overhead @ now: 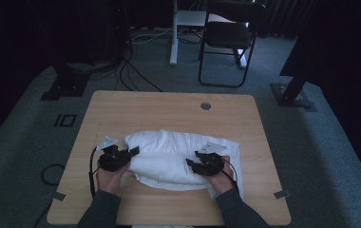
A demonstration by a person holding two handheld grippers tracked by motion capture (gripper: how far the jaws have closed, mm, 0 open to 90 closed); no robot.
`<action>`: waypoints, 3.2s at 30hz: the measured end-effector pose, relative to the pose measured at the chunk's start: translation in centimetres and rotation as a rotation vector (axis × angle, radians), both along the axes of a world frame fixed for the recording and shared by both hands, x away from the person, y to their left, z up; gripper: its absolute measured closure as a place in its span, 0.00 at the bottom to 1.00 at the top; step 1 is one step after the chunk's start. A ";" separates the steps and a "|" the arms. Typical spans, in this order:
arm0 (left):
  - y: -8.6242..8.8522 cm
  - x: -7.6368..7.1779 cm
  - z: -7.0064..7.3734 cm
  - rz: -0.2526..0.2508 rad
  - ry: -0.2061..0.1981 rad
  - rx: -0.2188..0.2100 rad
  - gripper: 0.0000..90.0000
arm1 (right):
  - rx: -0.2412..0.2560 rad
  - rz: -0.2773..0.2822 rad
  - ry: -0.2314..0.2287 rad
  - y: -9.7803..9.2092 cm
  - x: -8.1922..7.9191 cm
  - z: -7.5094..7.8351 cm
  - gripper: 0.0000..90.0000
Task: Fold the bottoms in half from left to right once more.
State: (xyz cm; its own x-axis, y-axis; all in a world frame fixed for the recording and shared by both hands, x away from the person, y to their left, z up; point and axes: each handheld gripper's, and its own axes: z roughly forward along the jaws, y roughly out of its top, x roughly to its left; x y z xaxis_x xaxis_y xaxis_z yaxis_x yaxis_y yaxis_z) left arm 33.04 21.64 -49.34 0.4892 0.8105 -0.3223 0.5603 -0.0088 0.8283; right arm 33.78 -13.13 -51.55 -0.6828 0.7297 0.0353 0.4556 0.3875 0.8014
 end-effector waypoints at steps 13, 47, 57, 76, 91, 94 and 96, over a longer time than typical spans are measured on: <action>-2.0 0.3 4.4 -0.071 -0.115 0.001 0.92 | -0.110 0.026 0.064 3.6 1.3 -2.8 0.54; -3.8 1.1 7.2 -0.146 -0.173 -0.027 0.93 | -0.056 -0.013 0.050 2.4 1.5 -3.2 0.44; -5.4 1.5 7.5 -0.173 -0.186 0.022 0.94 | -0.008 0.063 0.052 6.7 2.8 -3.1 0.42; -8.0 1.8 7.9 -0.226 -0.195 0.051 0.94 | -0.109 -0.033 0.063 2.9 1.8 -3.8 0.56; -11.0 2.3 5.1 -0.306 -0.132 0.080 0.94 | 0.057 -0.045 0.032 -0.2 2.0 -2.5 0.45; -11.7 2.1 4.7 -0.323 -0.132 0.080 0.94 | 0.021 -0.095 0.025 -1.0 2.4 -2.6 0.46; -12.2 2.0 4.4 -0.331 -0.128 0.104 0.93 | -0.012 -0.139 0.041 -1.3 3.0 -3.0 0.49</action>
State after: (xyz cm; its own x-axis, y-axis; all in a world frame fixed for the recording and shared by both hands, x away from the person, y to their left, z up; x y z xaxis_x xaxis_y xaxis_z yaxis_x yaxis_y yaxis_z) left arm 35.08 9.39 -44.90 0.7616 0.6264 -0.1660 0.4051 -0.2602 0.8765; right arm 36.76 -14.47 -54.54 -0.5731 0.8179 0.0515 0.5375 0.3277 0.7770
